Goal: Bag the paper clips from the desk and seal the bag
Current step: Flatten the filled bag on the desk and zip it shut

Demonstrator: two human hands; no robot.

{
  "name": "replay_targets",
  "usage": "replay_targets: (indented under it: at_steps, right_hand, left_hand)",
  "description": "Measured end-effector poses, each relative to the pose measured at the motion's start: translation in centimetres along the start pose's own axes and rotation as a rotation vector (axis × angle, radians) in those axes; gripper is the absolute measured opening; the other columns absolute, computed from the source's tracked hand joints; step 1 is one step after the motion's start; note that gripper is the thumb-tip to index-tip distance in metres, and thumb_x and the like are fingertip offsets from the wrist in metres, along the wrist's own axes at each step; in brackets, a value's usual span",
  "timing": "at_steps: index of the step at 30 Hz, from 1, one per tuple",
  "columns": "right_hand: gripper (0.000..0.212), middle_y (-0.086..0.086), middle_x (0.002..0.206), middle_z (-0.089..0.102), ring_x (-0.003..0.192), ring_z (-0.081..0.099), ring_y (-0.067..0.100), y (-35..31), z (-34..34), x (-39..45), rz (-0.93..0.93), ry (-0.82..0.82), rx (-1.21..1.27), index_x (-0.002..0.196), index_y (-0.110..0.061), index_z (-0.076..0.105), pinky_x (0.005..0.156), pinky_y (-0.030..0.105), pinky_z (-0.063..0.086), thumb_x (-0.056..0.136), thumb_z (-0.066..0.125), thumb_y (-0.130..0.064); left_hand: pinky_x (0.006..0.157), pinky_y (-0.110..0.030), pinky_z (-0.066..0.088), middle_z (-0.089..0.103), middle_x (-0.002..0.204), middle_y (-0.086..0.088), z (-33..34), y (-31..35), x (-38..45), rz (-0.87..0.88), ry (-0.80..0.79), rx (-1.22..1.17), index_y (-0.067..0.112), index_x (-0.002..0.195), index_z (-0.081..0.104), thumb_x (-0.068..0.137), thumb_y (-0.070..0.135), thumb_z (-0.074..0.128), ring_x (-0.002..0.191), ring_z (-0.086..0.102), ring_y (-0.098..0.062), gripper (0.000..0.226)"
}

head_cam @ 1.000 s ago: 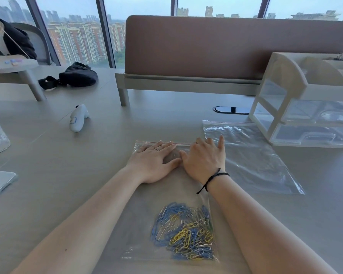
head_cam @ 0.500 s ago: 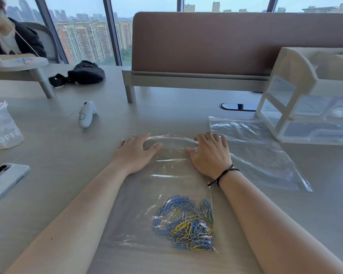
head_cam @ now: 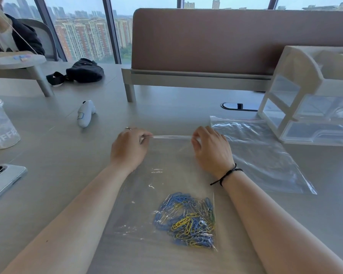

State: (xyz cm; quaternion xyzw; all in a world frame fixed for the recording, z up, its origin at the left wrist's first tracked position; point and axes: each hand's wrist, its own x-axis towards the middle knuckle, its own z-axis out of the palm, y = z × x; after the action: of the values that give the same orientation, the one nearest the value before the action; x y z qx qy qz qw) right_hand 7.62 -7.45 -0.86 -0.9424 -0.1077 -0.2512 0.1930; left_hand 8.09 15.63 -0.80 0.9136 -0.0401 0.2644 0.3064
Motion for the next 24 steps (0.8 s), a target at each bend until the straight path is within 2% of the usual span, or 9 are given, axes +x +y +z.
replay_targets:
  at_steps: [2, 5, 9, 10, 12, 15, 20, 22, 24]
  right_hand:
    - [0.003, 0.002, 0.087, 0.065, 0.075, 0.059, 0.03, -0.3, -0.2, 0.4, -0.005, 0.056, 0.051, 0.095, -0.015, 0.056, 0.063, 0.032, 0.034, 0.093, 0.054, -0.017]
    - [0.01, 0.002, 0.08, 0.065, 0.071, 0.059, 0.03, -1.0, -1.2, 0.9, -0.03, 0.164, 0.108, 0.094, -0.014, 0.056, 0.057, 0.03, 0.032, 0.087, 0.059, -0.008]
    - [0.031, -0.003, 0.088, 0.064, 0.081, 0.062, 0.02, -2.4, -3.6, 0.3, -0.118, 0.2, 0.253, 0.106, -0.017, 0.062, 0.062, 0.032, 0.049, 0.08, 0.062, 0.0]
    - [0.037, -0.006, 0.088, 0.061, 0.081, 0.061, 0.016, -2.7, -4.3, -0.2, -0.139, 0.166, 0.302, 0.11, -0.019, 0.063, 0.066, 0.032, 0.05, 0.079, 0.063, 0.001]
    - [0.044, -0.009, 0.086, 0.058, 0.078, 0.058, 0.008, -3.2, -5.5, -1.8, -0.181, 0.092, 0.359, 0.115, -0.02, 0.064, 0.07, 0.021, 0.049, 0.077, 0.069, 0.0]
    - [0.04, -0.013, 0.082, 0.061, 0.073, 0.058, 0.003, -3.4, -6.4, -4.8, -0.236, -0.032, 0.34, 0.112, -0.025, 0.069, 0.068, 0.016, 0.047, 0.077, 0.076, -0.007]
    - [0.016, -0.015, 0.081, 0.061, 0.072, 0.06, 0.003, -3.1, -6.5, -8.7, -0.261, -0.21, 0.346, 0.093, -0.032, 0.073, 0.066, 0.029, 0.054, 0.079, 0.076, -0.024]
    - [0.007, -0.015, 0.08, 0.062, 0.072, 0.062, 0.003, -3.1, -6.6, -9.8, -0.255, -0.23, 0.38, 0.087, -0.031, 0.074, 0.066, 0.031, 0.054, 0.08, 0.077, -0.028]
    - [0.004, -0.016, 0.081, 0.063, 0.072, 0.063, 0.004, -3.3, -6.8, -10.7, -0.245, -0.244, 0.412, 0.084, -0.03, 0.075, 0.067, 0.033, 0.054, 0.081, 0.075, -0.033]
  left_hand:
    - [0.072, -0.037, 0.052, 0.067, 0.089, -0.001, -0.2, 0.3, 0.4, 0.0, 0.107, -0.015, 0.022, 0.089, 0.077, 0.085, 0.011, 0.071, 0.078, 0.063, -0.025, 0.013]
    - [0.07, -0.03, 0.048, 0.07, 0.088, -0.005, -1.0, 0.8, 0.6, 0.026, 0.194, -0.11, 0.016, 0.085, 0.072, 0.082, 0.001, 0.071, 0.066, 0.063, -0.02, 0.015]
    - [0.065, -0.026, 0.042, 0.069, 0.083, -0.001, -2.8, 0.9, -0.2, 0.03, 0.194, -0.161, 0.01, 0.091, 0.059, 0.086, 0.001, 0.066, 0.074, 0.066, -0.023, 0.013]
    - [0.066, -0.026, 0.041, 0.068, 0.085, 0.002, -3.2, 1.0, -0.6, 0.049, 0.168, -0.141, 0.011, 0.096, 0.057, 0.086, 0.003, 0.068, 0.079, 0.066, -0.024, 0.017]
    - [0.073, -0.03, 0.047, 0.065, 0.089, 0.01, -4.4, 1.0, -1.8, 0.112, 0.081, -0.101, 0.017, 0.107, 0.054, 0.083, 0.003, 0.072, 0.089, 0.067, -0.023, 0.033]
    - [0.077, -0.038, 0.053, 0.064, 0.086, 0.018, -6.3, 0.5, -4.1, 0.216, -0.05, -0.029, 0.03, 0.111, 0.058, 0.075, -0.002, 0.074, 0.089, 0.065, -0.02, 0.051]
    - [0.067, -0.035, 0.055, 0.071, 0.085, 0.014, -7.0, -0.3, -8.3, 0.252, -0.227, 0.107, 0.039, 0.091, 0.067, 0.068, 0.018, 0.069, 0.078, 0.069, -0.023, 0.031]
    - [0.068, -0.032, 0.054, 0.069, 0.085, 0.024, -7.3, -0.2, -9.6, 0.263, -0.277, 0.1, 0.04, 0.09, 0.067, 0.07, 0.019, 0.066, 0.079, 0.068, -0.018, 0.029]
    - [0.072, -0.033, 0.056, 0.07, 0.092, 0.026, -7.8, 0.0, -10.5, 0.282, -0.295, 0.076, 0.041, 0.095, 0.065, 0.073, 0.031, 0.057, 0.084, 0.069, -0.011, 0.025]
